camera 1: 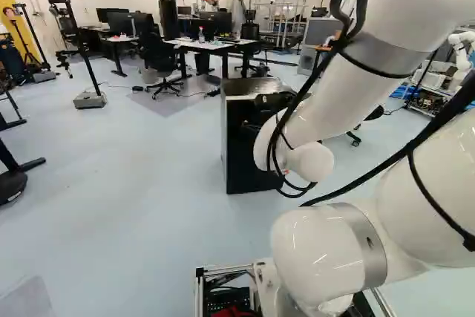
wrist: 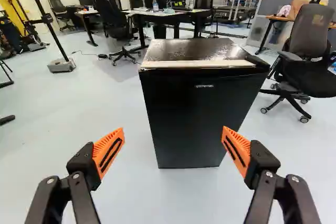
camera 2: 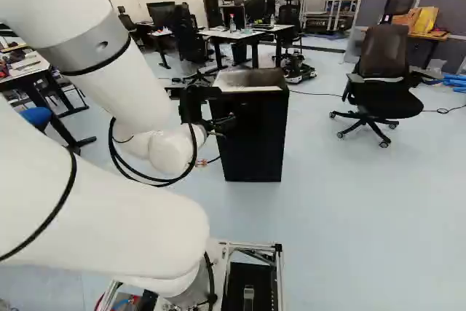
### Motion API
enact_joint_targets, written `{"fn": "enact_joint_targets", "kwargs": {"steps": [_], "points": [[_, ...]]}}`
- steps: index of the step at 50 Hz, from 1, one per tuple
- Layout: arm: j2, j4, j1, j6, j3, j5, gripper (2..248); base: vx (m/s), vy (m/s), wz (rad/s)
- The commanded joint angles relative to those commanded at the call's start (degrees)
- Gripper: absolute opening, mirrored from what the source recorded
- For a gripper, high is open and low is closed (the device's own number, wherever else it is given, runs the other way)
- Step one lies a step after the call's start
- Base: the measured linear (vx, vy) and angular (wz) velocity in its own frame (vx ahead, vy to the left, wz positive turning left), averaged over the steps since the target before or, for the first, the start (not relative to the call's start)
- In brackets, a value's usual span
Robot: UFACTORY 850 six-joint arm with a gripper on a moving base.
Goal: Grab a drink from the fridge
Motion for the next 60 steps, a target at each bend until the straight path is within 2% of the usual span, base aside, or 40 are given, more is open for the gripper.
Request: {"fn": "enact_joint_targets", "kwargs": {"steps": [60], "points": [[0.0, 0.0, 0.0, 0.0, 0.0, 0.0, 247, 0.041, 0.044, -0.009]]}}
